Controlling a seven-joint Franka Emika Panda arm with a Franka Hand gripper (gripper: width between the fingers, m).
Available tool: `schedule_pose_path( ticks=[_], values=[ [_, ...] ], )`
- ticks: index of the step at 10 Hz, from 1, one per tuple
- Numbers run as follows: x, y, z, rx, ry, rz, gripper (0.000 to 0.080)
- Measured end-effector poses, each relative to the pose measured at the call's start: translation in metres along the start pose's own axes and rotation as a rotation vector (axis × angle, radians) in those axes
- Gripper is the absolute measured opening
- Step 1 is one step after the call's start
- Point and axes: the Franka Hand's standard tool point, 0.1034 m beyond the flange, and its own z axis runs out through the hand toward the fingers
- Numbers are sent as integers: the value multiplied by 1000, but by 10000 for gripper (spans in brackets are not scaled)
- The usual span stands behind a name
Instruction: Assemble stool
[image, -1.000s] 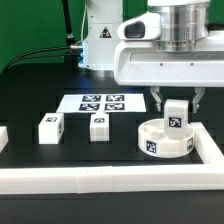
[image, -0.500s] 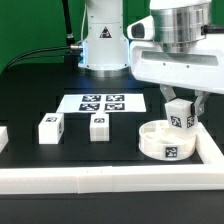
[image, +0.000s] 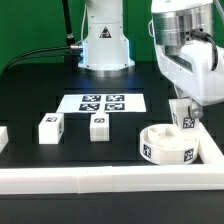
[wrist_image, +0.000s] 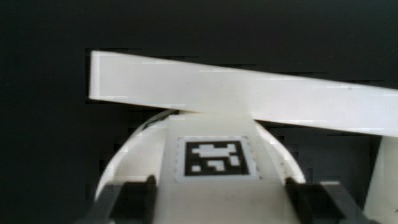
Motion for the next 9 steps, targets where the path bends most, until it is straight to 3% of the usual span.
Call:
schedule_pose_path(
  ticks=[1,2,3,4,6,9],
  values=[
    [-1,0,0,0,-4,5,337],
    [-2,0,-1,2,-4,-33,421],
    [-3,-1,-10,13,-7,-82,558],
    [-5,-3,-19,26,-10,-105,621],
    [-9,-9,-32,49,-12,-130,644],
    [-8,-7,-29,43,-8,-259,649]
  ],
)
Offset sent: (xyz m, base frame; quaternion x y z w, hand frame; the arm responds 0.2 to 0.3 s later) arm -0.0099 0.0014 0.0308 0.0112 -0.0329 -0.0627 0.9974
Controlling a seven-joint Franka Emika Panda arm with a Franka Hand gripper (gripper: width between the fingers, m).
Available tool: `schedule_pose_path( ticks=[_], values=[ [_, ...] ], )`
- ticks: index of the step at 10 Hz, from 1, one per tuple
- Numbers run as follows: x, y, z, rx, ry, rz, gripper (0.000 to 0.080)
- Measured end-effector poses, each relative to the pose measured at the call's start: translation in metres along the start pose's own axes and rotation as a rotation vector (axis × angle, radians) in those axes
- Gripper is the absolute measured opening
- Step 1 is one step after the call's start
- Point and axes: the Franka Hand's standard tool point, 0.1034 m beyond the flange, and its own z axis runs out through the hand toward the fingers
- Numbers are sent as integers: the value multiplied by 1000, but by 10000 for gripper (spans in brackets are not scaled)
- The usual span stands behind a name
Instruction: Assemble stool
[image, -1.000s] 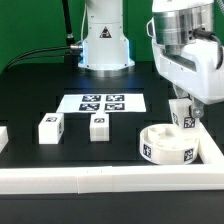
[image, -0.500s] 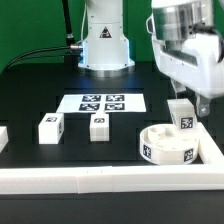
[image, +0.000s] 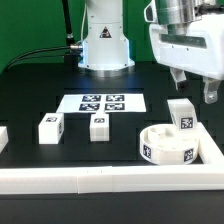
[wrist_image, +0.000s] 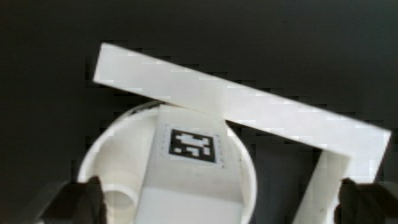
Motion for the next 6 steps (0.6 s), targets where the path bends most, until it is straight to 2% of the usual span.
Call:
schedule_pose_path(
  ticks=[2,4,6],
  values=[
    [7,3,0,-4,0,-301,649],
    [6,1,-3,-6,4,-541,649],
    [6,1,-2,-6,4,-682,649]
  ],
)
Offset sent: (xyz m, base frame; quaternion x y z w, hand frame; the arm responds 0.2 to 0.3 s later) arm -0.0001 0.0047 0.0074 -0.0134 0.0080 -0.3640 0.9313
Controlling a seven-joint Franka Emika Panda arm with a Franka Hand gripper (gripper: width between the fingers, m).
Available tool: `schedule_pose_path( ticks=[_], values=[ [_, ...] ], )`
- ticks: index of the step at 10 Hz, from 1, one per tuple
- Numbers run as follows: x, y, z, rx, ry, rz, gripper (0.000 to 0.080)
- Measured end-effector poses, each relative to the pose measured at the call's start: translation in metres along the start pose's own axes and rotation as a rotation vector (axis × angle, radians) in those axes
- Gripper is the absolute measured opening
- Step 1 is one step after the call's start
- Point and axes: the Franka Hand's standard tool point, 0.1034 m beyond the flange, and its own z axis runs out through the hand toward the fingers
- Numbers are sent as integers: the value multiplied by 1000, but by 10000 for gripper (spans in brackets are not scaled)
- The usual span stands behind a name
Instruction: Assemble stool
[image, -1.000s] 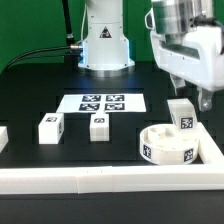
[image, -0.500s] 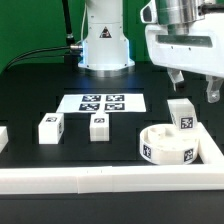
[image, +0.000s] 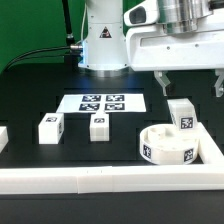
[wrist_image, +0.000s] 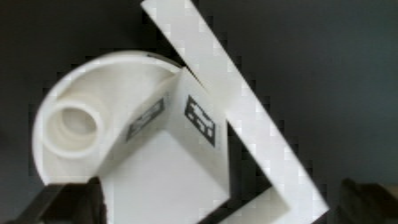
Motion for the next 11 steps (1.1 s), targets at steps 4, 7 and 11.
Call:
schedule_pose_path(
  ticks=[4,7,11],
  values=[
    [0,2,1,-8,-3,-279,649],
    [-3,-1,0,-32,-10,-690,649],
    [0,4,2,-54,-19,-1002,649]
  ],
)
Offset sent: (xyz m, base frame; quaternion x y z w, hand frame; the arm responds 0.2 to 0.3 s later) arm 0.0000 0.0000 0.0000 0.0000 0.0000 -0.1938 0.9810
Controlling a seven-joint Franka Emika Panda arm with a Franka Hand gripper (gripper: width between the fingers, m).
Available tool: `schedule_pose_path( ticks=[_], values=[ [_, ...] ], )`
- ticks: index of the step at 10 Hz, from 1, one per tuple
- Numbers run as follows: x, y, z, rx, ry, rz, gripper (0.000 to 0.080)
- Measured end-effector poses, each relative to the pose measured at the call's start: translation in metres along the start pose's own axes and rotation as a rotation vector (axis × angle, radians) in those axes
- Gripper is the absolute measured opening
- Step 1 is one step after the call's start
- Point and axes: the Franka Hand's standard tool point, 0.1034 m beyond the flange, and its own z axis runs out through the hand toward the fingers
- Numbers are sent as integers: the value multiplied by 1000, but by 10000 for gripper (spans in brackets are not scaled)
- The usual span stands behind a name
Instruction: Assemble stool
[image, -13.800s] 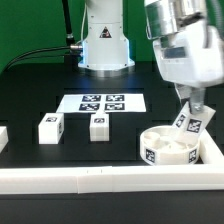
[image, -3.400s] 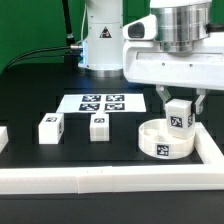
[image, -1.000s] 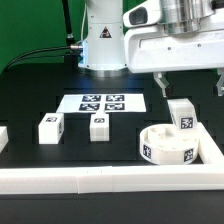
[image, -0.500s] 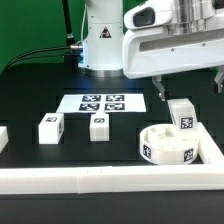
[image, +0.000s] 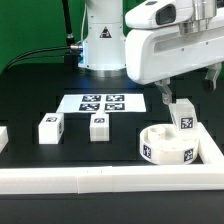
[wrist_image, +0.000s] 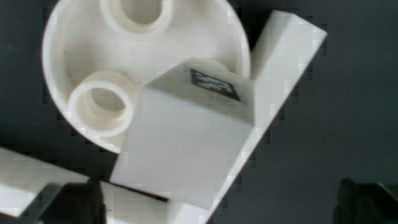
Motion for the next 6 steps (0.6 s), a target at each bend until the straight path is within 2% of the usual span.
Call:
schedule_pose_path(
  ticks=[2,3,4,6],
  values=[
    [-1,2,1,-11,-4,-115,649],
    [0,-4,5,-41,-11,-277,649],
    [1,-8,7,-59,-30,-416,649],
    [1,-5,12,-74,-49,-634,649]
  ],
)
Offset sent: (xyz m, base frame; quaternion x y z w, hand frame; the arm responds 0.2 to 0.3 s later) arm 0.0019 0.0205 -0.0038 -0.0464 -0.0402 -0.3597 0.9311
